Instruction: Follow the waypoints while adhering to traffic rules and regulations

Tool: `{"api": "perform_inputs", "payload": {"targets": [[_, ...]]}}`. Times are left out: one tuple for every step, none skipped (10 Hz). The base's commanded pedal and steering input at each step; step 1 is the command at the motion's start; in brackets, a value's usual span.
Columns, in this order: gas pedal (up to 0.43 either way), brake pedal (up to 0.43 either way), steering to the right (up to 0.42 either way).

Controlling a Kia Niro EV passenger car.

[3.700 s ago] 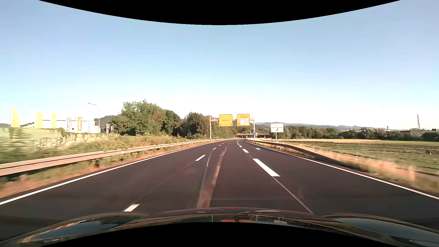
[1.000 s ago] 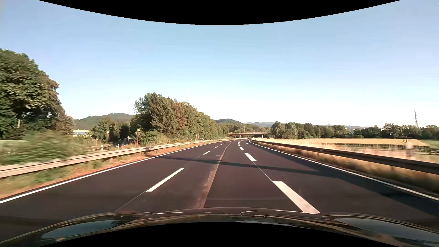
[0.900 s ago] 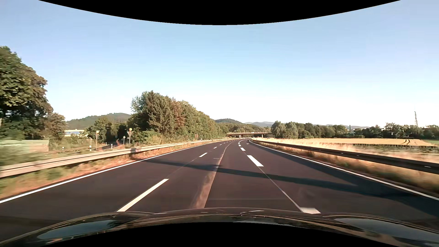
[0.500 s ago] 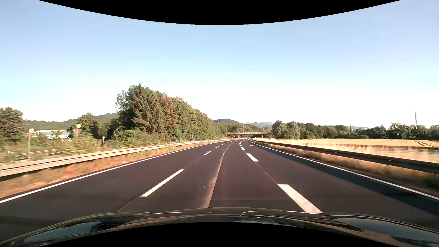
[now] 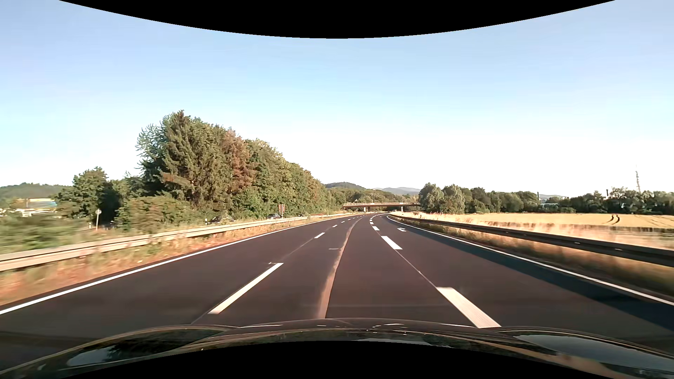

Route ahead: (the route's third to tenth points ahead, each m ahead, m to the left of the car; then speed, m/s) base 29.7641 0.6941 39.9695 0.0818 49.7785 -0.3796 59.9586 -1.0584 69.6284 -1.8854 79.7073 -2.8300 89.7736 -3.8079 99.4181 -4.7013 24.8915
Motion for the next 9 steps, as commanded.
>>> {"api": "perform_inputs", "payload": {"targets": [[0.209, 0.0, 0.006], [0.209, 0.0, 0.006], [0.209, 0.0, 0.007], [0.209, 0.0, 0.007], [0.209, 0.0, 0.007], [0.209, 0.0, 0.007], [0.209, 0.0, 0.007], [0.209, 0.0, 0.007], [0.209, 0.0, 0.008]]}}
